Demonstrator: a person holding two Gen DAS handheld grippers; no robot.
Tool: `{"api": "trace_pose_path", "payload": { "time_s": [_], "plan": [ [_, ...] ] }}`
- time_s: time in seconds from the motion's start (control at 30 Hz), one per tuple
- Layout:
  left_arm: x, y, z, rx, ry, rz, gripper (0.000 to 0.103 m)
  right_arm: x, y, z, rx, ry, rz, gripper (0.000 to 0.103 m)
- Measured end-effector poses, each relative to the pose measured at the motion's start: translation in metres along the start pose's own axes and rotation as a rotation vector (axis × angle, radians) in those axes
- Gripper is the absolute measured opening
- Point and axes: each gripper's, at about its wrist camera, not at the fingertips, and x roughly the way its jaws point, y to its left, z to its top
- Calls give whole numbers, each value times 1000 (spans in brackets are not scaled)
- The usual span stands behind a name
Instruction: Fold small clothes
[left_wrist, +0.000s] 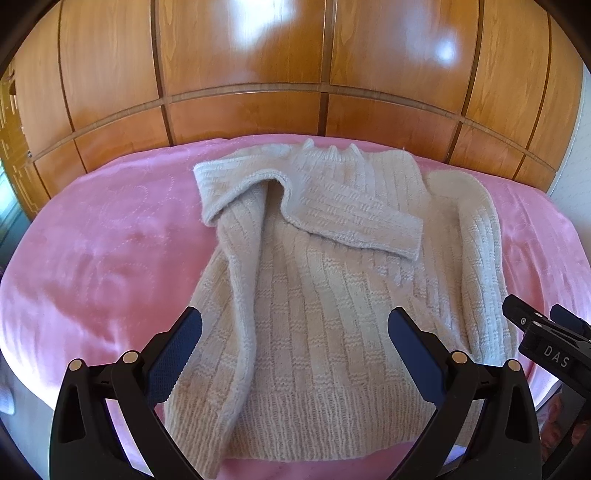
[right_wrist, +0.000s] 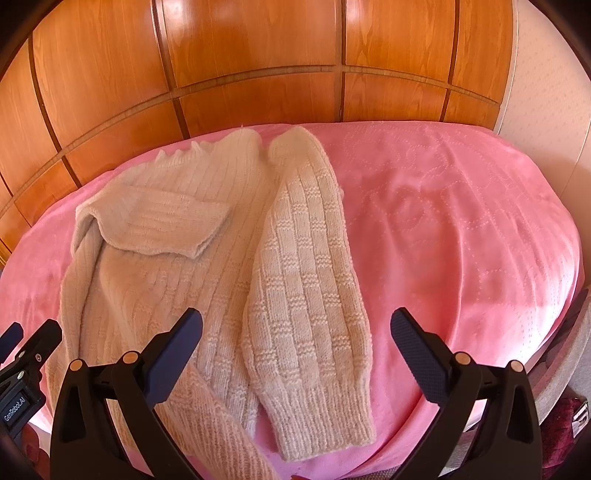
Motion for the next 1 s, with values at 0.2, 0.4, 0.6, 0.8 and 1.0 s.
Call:
{"api": "trace_pose_path", "payload": {
  "time_s": [0.2,0.4,0.6,0.8,1.0],
  "plan": [
    [9,3,0,2,24,28,100,5,-2,-2,2,5,-10,101],
    [25,10,-2,14,53,56,100,17,-12,-2,34,6,30,101],
    [52,31,-9,14,74,87,100,31,-26,-5,41,-40,122,101],
    [71,54,-23,-22,66,93,100,58,-43,-8,37,40,134,101],
    [89,69,-39,-75,105,57,100,75,-61,-21,116,82,220,93]
  ]
}}
